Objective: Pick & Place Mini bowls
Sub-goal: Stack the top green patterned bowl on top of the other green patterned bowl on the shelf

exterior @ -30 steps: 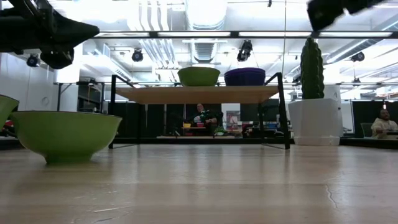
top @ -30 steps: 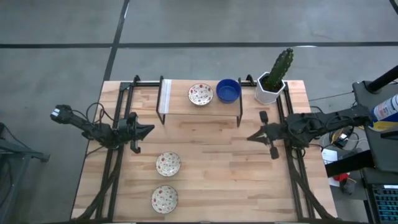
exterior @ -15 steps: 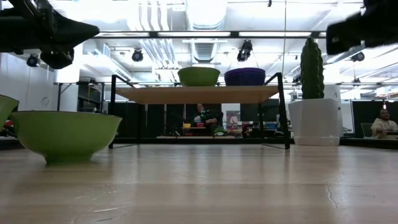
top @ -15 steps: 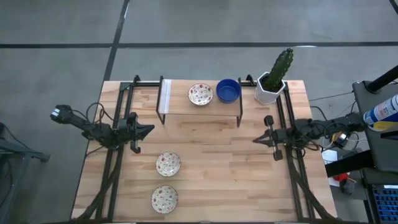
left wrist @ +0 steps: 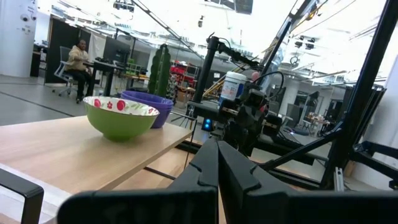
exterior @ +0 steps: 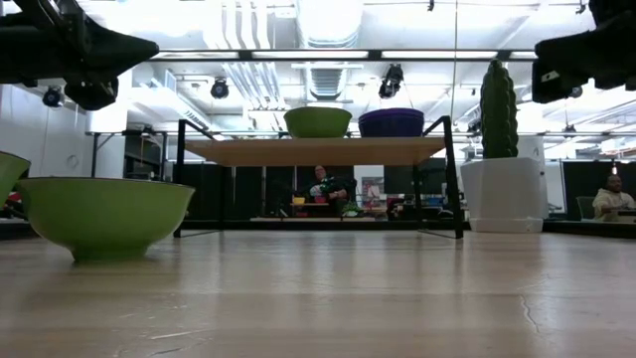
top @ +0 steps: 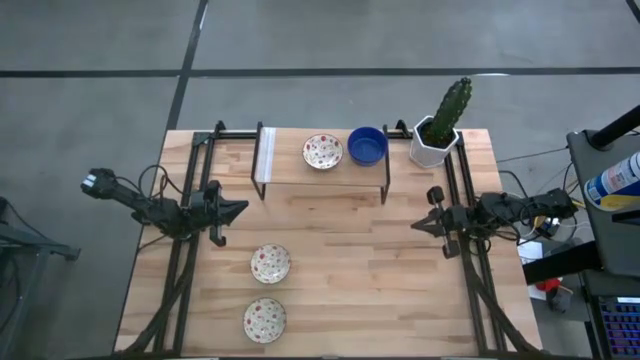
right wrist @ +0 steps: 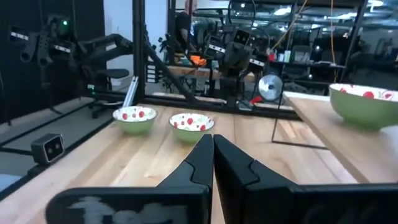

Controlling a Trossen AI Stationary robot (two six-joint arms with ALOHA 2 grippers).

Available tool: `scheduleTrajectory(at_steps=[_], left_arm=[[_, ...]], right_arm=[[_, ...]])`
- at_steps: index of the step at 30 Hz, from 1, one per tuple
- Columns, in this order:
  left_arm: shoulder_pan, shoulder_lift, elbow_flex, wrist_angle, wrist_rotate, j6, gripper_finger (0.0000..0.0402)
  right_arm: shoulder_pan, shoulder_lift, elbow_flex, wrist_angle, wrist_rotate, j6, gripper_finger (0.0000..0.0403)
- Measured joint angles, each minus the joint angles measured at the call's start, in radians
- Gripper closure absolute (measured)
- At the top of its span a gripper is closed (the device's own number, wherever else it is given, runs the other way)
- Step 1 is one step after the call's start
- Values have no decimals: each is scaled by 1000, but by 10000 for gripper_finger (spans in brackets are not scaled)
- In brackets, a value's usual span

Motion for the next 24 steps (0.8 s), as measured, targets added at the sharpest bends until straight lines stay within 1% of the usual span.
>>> scheduleTrajectory(at_steps=[9, 15, 24], left_arm=[[0, 0, 0, 0, 0, 0, 401], [0, 0, 0, 0, 0, 0, 401], [0, 0, 0, 0, 0, 0, 401]], right_arm=[[0, 25, -44, 0, -1, 3, 394], [0, 48, -44, 2, -1, 1, 394], [0, 49, -44, 3, -1, 3, 394]])
